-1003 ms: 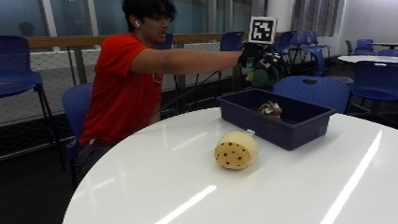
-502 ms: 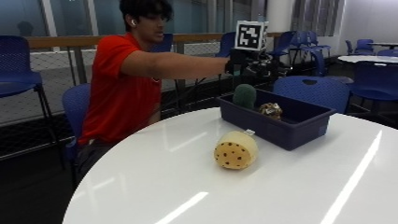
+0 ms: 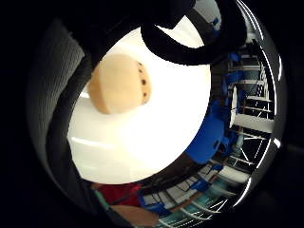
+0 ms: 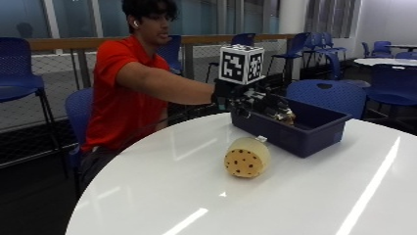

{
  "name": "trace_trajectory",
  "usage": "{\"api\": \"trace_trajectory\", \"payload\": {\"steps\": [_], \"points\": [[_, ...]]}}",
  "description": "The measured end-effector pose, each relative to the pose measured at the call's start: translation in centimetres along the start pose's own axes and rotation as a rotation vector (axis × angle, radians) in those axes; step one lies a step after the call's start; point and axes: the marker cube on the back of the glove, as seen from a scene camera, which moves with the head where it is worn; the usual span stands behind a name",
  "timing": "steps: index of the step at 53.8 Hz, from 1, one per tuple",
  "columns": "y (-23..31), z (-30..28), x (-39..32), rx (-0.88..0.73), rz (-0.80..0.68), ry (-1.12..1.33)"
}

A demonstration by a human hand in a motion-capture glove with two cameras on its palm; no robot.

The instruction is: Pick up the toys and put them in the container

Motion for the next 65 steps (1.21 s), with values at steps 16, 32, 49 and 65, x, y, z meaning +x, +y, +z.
{"api": "trace_trajectory", "payload": {"steps": [16,32,49,65], "points": [[-0.8,4.2,4.9,-0.053,0.079,0.024],[-2.3,7.7,5.8,-0.113,0.093,0.021],[-3.3,10.1,6.1,-0.181,0.097,0.017],[-3.3,11.1,6.4,-0.231,0.117,0.094]]}}
